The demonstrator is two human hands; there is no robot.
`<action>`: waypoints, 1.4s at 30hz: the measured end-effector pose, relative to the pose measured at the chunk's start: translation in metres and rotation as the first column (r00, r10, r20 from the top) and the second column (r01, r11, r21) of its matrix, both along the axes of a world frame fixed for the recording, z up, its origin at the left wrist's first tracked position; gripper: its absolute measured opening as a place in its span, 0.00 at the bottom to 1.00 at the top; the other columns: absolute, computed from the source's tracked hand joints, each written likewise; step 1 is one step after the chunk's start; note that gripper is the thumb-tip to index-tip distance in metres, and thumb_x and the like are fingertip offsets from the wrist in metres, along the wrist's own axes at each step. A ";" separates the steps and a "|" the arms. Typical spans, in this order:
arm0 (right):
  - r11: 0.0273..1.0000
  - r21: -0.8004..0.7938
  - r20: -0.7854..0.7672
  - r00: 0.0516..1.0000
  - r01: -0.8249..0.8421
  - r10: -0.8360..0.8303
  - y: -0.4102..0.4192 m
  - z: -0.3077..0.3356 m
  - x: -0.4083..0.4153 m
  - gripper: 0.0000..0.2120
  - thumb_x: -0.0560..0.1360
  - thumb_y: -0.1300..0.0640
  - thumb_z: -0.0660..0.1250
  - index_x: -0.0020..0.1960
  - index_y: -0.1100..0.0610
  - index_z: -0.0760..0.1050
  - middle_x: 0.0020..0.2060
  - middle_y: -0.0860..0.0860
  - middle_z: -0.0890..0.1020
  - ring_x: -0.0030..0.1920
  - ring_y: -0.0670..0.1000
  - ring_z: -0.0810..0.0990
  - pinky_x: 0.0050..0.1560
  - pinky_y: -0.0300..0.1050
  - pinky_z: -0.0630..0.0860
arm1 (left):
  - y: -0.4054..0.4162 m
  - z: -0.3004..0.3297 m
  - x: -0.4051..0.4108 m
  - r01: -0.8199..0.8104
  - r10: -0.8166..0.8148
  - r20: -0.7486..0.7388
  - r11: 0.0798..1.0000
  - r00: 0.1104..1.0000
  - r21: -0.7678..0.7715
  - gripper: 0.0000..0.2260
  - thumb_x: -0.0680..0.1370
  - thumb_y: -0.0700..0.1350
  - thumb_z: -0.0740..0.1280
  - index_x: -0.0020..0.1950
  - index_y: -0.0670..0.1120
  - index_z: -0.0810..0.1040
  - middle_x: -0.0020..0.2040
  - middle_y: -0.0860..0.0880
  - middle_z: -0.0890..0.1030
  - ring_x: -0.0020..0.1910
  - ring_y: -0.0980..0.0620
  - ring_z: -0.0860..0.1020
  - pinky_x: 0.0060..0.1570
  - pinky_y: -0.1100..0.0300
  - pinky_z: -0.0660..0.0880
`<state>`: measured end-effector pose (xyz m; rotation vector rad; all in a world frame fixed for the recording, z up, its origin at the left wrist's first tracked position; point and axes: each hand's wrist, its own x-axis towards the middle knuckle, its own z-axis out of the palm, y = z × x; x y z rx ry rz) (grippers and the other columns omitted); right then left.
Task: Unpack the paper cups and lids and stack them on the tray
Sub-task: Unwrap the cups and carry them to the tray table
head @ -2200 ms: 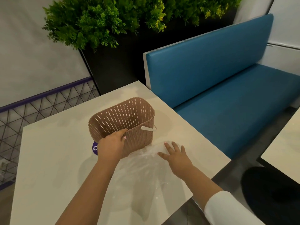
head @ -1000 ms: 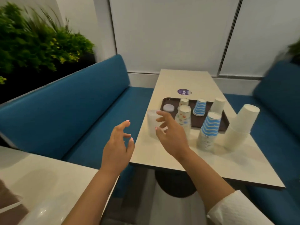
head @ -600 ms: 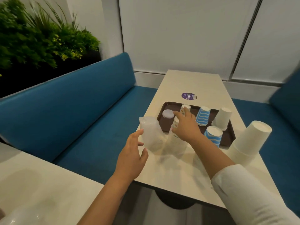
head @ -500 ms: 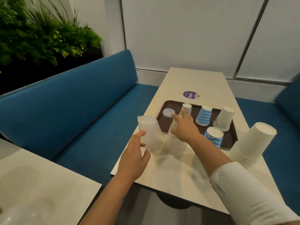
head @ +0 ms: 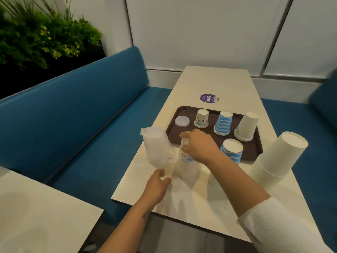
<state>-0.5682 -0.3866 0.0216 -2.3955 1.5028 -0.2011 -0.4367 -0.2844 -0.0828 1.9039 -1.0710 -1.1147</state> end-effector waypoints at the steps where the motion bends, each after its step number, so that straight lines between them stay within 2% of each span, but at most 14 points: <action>1: 1.000 0.003 -0.006 1.000 -0.002 0.002 0.005 0.003 0.000 0.21 0.76 0.52 0.62 0.69 0.47 0.70 0.62 0.55 0.74 0.60 0.58 0.75 0.59 0.49 0.69 | -0.002 -0.002 0.000 -0.025 0.028 -0.069 0.999 0.997 0.049 0.16 0.80 0.46 0.61 0.67 0.46 0.69 0.63 0.49 0.73 0.58 0.50 0.74 0.59 0.53 0.74; 4: 1.000 0.024 -0.002 1.000 -0.005 0.005 0.020 0.012 -0.003 0.22 0.73 0.52 0.64 0.67 0.44 0.72 0.62 0.52 0.75 0.60 0.55 0.75 0.57 0.46 0.70 | -0.007 -0.001 -0.001 -0.100 0.165 -0.320 0.973 0.933 0.208 0.06 0.80 0.45 0.59 0.53 0.44 0.74 0.47 0.46 0.75 0.46 0.49 0.74 0.47 0.55 0.73; 7: 0.998 0.065 0.039 0.999 0.007 -0.010 0.032 0.018 -0.005 0.22 0.71 0.52 0.67 0.65 0.43 0.75 0.62 0.49 0.77 0.60 0.52 0.75 0.57 0.45 0.70 | -0.009 0.001 0.000 -0.135 0.304 -0.525 0.932 0.795 0.335 0.10 0.82 0.46 0.57 0.45 0.44 0.72 0.38 0.47 0.72 0.36 0.51 0.69 0.41 0.56 0.68; 12: 0.996 0.079 0.108 0.992 0.052 -0.061 0.042 0.017 -0.008 0.20 0.71 0.51 0.67 0.63 0.42 0.76 0.59 0.48 0.78 0.58 0.52 0.76 0.55 0.45 0.70 | -0.012 0.002 -0.001 -0.091 0.374 -0.566 0.881 0.735 0.464 0.14 0.82 0.52 0.57 0.45 0.43 0.69 0.39 0.45 0.76 0.39 0.48 0.73 0.42 0.55 0.69; 15: 0.993 0.098 0.136 0.987 0.070 -0.083 0.042 0.016 -0.010 0.19 0.71 0.51 0.67 0.61 0.42 0.76 0.59 0.48 0.79 0.59 0.52 0.76 0.51 0.43 0.68 | -0.011 -0.003 -0.005 -0.083 0.355 -0.560 0.888 0.749 0.453 0.15 0.82 0.54 0.56 0.49 0.43 0.73 0.39 0.47 0.77 0.40 0.49 0.76 0.44 0.55 0.71; 18: 0.987 0.132 0.179 0.977 0.093 -0.116 0.039 0.016 -0.011 0.18 0.71 0.51 0.67 0.60 0.43 0.77 0.59 0.47 0.79 0.58 0.51 0.76 0.51 0.43 0.67 | -0.009 -0.004 -0.012 -0.113 0.360 -0.545 0.894 0.757 0.433 0.16 0.82 0.53 0.58 0.47 0.43 0.76 0.36 0.48 0.73 0.38 0.51 0.75 0.45 0.53 0.72; 20: 0.985 0.136 0.186 0.974 0.103 -0.127 0.038 0.016 -0.011 0.18 0.71 0.52 0.67 0.60 0.43 0.77 0.59 0.47 0.79 0.59 0.51 0.76 0.53 0.44 0.67 | -0.009 -0.006 -0.012 -0.147 0.404 -0.610 0.893 0.682 0.426 0.15 0.82 0.51 0.60 0.47 0.40 0.76 0.38 0.46 0.76 0.41 0.48 0.77 0.47 0.51 0.75; 23: 0.983 0.148 0.211 0.968 0.110 -0.140 0.035 0.018 -0.011 0.17 0.71 0.53 0.67 0.60 0.45 0.77 0.59 0.48 0.80 0.58 0.52 0.77 0.56 0.45 0.70 | -0.009 -0.004 -0.006 -0.204 0.455 -0.762 0.890 0.461 0.408 0.13 0.82 0.46 0.62 0.55 0.35 0.74 0.52 0.36 0.79 0.52 0.37 0.80 0.57 0.41 0.76; 25: 0.980 0.166 0.238 0.961 0.106 -0.144 0.033 0.019 -0.011 0.17 0.71 0.53 0.66 0.60 0.45 0.77 0.58 0.48 0.80 0.57 0.51 0.77 0.54 0.45 0.72 | -0.008 -0.005 -0.003 -0.223 0.429 -0.795 0.903 0.429 0.368 0.12 0.82 0.44 0.61 0.56 0.34 0.73 0.56 0.35 0.77 0.54 0.36 0.79 0.52 0.38 0.77; 28: 0.980 0.164 0.286 0.945 0.113 -0.157 0.030 0.022 -0.011 0.16 0.71 0.53 0.66 0.59 0.44 0.77 0.57 0.48 0.80 0.57 0.51 0.77 0.55 0.46 0.73 | -0.004 -0.006 0.000 -0.258 0.407 -0.802 0.911 0.437 0.322 0.11 0.82 0.42 0.59 0.56 0.35 0.74 0.50 0.38 0.79 0.48 0.41 0.79 0.43 0.45 0.81; 32: 0.978 0.181 0.377 0.911 0.107 -0.170 0.024 0.030 -0.012 0.15 0.72 0.52 0.65 0.58 0.45 0.78 0.58 0.49 0.79 0.56 0.51 0.78 0.57 0.49 0.75 | 0.007 -0.008 0.008 -0.255 0.342 -0.901 0.927 0.268 0.276 0.12 0.82 0.45 0.58 0.53 0.38 0.77 0.41 0.42 0.84 0.39 0.47 0.84 0.34 0.57 0.82; 36: 0.974 0.218 0.463 0.872 0.064 -0.161 0.022 0.038 -0.010 0.13 0.72 0.52 0.65 0.55 0.45 0.78 0.54 0.49 0.80 0.53 0.52 0.79 0.55 0.55 0.78 | 0.017 -0.011 0.011 -0.256 0.204 -0.973 0.952 0.109 0.171 0.13 0.79 0.46 0.59 0.54 0.40 0.78 0.44 0.43 0.84 0.40 0.48 0.84 0.37 0.60 0.81; 39: 0.976 0.210 0.470 0.871 0.051 -0.146 0.021 0.041 -0.008 0.14 0.72 0.53 0.65 0.58 0.47 0.78 0.56 0.50 0.79 0.55 0.53 0.79 0.56 0.54 0.78 | 0.020 -0.012 0.009 -0.257 0.176 -0.979 0.955 0.102 0.145 0.14 0.73 0.46 0.62 0.54 0.39 0.78 0.45 0.41 0.83 0.41 0.46 0.84 0.34 0.59 0.81; 42: 0.975 0.220 0.460 0.878 0.032 -0.132 0.020 0.041 -0.007 0.14 0.74 0.53 0.65 0.59 0.48 0.77 0.56 0.49 0.78 0.54 0.52 0.79 0.54 0.52 0.79 | 0.020 -0.012 0.008 -0.218 0.237 -0.957 0.956 0.168 0.198 0.14 0.70 0.46 0.65 0.50 0.37 0.78 0.42 0.40 0.83 0.38 0.47 0.83 0.30 0.62 0.80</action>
